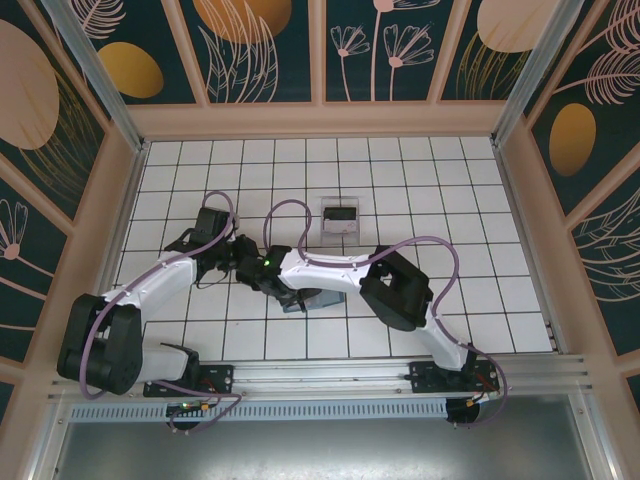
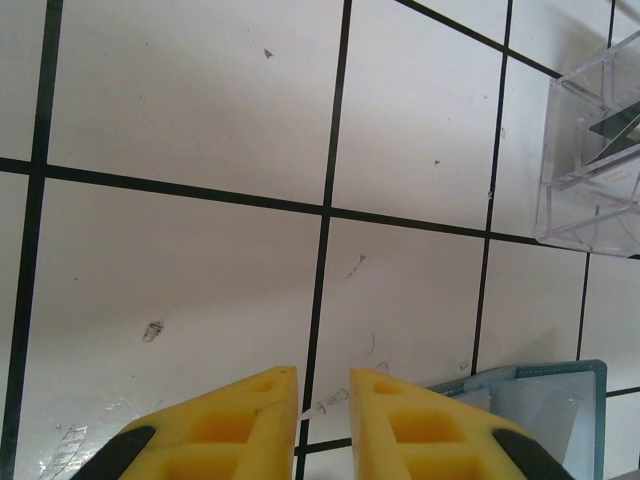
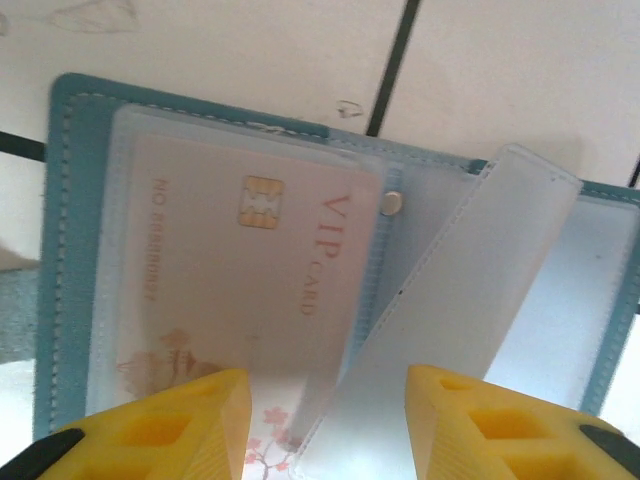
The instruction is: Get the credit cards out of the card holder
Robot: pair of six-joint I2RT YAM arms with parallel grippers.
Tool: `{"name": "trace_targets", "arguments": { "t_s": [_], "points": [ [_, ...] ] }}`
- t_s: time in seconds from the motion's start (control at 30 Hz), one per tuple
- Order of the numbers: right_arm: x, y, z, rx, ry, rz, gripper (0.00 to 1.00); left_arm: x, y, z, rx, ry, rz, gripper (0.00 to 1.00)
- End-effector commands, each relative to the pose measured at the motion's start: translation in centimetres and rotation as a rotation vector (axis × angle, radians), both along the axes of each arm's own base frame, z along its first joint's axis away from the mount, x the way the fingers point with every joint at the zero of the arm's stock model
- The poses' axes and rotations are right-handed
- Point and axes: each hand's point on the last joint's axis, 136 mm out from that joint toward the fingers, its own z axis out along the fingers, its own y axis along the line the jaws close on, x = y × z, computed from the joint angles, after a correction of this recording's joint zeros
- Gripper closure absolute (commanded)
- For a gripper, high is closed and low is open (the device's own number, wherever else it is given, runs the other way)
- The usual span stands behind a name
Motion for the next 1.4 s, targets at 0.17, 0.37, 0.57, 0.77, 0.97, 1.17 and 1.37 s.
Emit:
{"name": "trace_targets", "arguments": {
  "t_s": [0.17,0.37,0.57,0.77,0.97,1.17,1.37],
  "points": [
    [0.9,-1.9,1.6,-0.094,-0.085,-0.030,0.52,0.3,-0.2,0.0,-0.009,-0.007,-0.016,0.77],
    [1.4,-2.8,3.0,-0.121,-0.129,-0.044,0.50,0.4,-0.3,0.2,-0.008,-0.008,-0.020,0.77],
    [1.6,-4.0,3.4,-0.127,-0.145,-0.061,0.47,0.4,-0.5,0.2,-0.012,0.000,-0.029,0.77],
    [1.9,-5.6,3.1,-0.115,-0.137,-0.080,0.46,0.3,-1.1,0.8,-0.030,0.001,-0.051,0.78],
    [2.2,-7.2,2.7,-0.063,-0.110,-0.101,0.46,-0.1,-2.6,1.1,-0.036,0.003,-0.076,0.78],
    [1.9,-8.8,1.0,0.006,-0.060,-0.126,0.45,-0.9,-4.8,1.2,-0.039,0.010,-0.114,0.78],
    [0.7,-9.5,-1.5,0.072,0.013,-0.144,0.47,-1.7,-6.4,1.2,-0.044,0.025,-0.145,0.78]
  ]
}}
